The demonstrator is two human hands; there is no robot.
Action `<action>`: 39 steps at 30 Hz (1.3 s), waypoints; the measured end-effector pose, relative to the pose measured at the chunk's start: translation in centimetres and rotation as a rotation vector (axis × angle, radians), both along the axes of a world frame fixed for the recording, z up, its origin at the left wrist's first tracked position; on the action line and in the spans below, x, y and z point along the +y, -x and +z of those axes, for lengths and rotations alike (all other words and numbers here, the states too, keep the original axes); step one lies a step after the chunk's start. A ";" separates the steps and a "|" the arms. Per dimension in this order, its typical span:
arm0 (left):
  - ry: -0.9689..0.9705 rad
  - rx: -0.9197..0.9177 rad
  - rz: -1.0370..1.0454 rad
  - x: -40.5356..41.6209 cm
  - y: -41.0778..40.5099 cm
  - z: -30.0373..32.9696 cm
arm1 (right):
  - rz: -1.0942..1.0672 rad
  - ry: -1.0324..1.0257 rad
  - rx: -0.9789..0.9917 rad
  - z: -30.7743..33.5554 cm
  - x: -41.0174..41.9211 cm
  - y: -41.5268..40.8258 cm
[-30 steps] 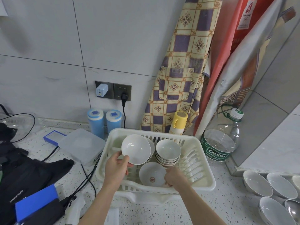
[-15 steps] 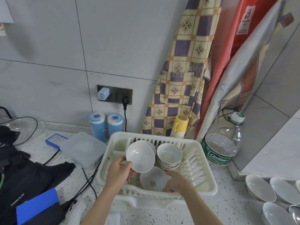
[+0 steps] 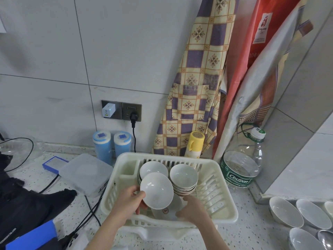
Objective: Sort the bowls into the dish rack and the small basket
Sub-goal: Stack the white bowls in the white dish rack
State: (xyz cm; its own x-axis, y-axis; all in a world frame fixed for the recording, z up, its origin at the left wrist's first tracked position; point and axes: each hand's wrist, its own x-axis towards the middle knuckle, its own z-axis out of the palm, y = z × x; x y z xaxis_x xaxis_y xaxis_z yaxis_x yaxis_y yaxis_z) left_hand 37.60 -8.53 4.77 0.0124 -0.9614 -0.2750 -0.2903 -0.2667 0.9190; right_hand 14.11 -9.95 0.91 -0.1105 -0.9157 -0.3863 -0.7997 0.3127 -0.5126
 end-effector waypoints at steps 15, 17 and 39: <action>-0.019 -0.224 -0.188 -0.6 -0.1 -1.0 | 0.013 0.129 -0.571 3.1 1.9 -1.1; -0.034 -0.253 -0.227 -0.7 0.2 -0.9 | -0.042 0.129 -0.559 2.9 1.6 -1.3; -0.061 -0.640 -0.204 -2.2 2.3 -2.8 | -0.189 0.118 -0.348 1.5 0.5 -0.8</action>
